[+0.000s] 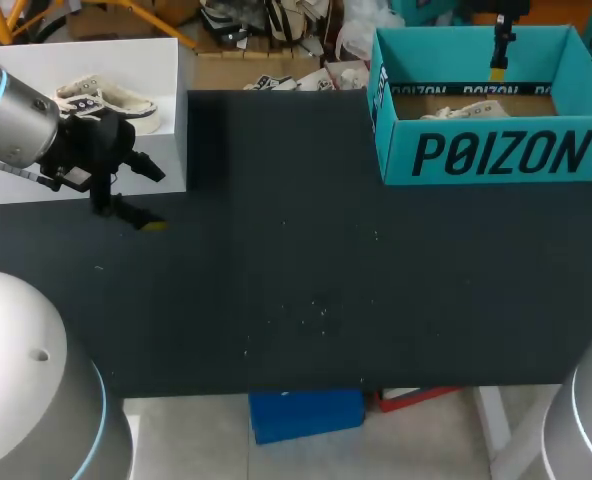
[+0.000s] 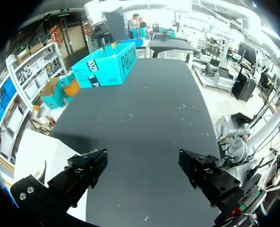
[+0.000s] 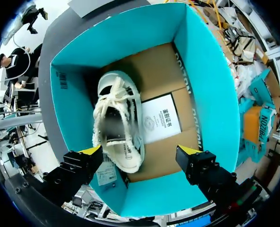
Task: Take the shoe out of the shoebox, open the shoe tongue, remove and reinsert the insole, then place the shoe into the shoebox
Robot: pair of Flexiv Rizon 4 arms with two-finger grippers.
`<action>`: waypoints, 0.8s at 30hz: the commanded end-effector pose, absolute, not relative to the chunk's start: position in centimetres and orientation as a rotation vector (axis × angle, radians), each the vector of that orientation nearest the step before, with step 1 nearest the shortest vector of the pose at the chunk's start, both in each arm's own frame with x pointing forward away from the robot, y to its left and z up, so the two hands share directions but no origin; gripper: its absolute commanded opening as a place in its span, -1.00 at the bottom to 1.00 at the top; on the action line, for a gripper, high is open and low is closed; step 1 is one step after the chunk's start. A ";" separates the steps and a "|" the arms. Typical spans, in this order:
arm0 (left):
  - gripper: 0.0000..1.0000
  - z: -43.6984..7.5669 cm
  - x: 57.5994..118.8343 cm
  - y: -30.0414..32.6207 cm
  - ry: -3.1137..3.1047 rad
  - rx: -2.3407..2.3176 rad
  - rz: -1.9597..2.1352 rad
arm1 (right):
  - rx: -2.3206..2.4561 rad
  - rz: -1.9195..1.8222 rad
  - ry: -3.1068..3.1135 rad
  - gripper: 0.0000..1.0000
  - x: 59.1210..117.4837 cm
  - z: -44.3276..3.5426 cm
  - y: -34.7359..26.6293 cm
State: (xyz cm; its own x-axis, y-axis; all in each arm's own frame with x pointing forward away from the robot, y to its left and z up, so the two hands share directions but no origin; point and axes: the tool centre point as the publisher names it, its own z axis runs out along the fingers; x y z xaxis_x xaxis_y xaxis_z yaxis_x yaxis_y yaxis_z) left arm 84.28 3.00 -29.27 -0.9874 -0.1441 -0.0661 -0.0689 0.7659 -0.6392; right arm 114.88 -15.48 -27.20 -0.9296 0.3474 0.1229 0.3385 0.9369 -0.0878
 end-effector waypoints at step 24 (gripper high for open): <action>1.00 -29.4 84.2 3.0 2.842 -0.171 -1.024 | -1.000 0.143 -3.361 1.00 95.3 -18.8 -3.2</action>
